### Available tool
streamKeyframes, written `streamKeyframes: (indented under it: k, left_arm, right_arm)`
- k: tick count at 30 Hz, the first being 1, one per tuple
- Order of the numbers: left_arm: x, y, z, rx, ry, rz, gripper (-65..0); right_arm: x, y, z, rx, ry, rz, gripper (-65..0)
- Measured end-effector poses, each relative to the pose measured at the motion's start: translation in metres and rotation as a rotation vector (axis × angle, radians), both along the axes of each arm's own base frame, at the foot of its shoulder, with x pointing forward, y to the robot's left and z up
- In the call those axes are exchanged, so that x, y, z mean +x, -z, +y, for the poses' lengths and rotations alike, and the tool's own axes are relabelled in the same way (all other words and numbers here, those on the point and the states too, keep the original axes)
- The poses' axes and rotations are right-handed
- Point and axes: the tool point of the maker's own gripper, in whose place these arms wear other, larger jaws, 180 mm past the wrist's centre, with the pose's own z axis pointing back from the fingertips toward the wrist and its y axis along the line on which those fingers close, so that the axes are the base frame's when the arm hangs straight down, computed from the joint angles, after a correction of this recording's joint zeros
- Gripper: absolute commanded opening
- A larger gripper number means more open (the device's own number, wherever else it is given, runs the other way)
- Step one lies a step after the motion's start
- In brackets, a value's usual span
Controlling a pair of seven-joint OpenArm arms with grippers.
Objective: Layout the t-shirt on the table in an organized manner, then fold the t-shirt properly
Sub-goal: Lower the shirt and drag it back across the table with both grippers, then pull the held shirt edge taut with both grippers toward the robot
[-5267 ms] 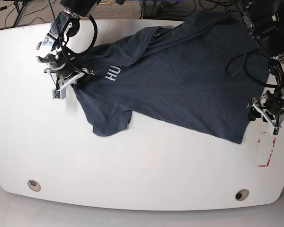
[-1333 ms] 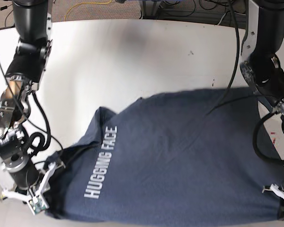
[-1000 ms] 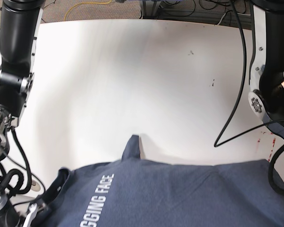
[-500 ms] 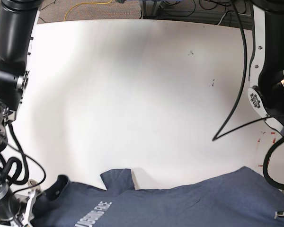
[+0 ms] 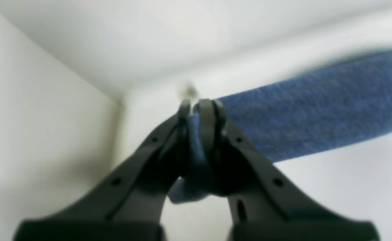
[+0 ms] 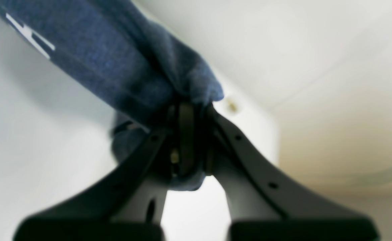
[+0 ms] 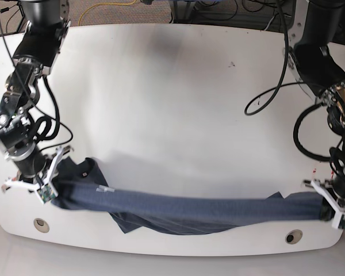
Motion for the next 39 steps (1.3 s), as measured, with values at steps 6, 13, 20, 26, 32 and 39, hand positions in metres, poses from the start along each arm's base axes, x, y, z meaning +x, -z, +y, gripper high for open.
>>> streamKeyframes:
  k: [6, 13, 20, 26, 32, 39]
  left_arm:
    - [-0.044, 0.078, 0.008, -0.068, -0.016, 0.179, -64.4]
    - [-0.080, 0.129, -0.001, -0.096, 0.018, 0.283, -64.4]
    - [-0.103, 0.150, 0.005, -0.067, 0.023, 0.348, -64.4]
    - [-0.114, 0.156, 0.013, -0.043, 0.028, 0.380, -64.4]
    - [-0.118, 0.163, 0.014, -0.017, 0.063, 0.410, -64.4]
    - [-0.106, 0.160, 0.017, -0.032, 0.058, 0.396, -64.4]
  right_arm:
    - [-0.040, 0.065, 0.010, 0.113, 0.006, 0.112, -64.8]
    - [-0.078, 0.108, 0.005, 0.146, 0.069, 0.230, -64.8]
    - [-0.100, 0.129, 0.007, 0.160, 0.077, 0.295, -64.8]
    - [-0.119, 0.145, 0.009, 0.171, 0.073, 0.348, -64.8]
    - [-0.124, 0.149, 0.011, 0.173, 0.070, 0.364, -65.0]
    - [-0.115, 0.142, 0.012, 0.175, 0.066, 0.339, -65.0]
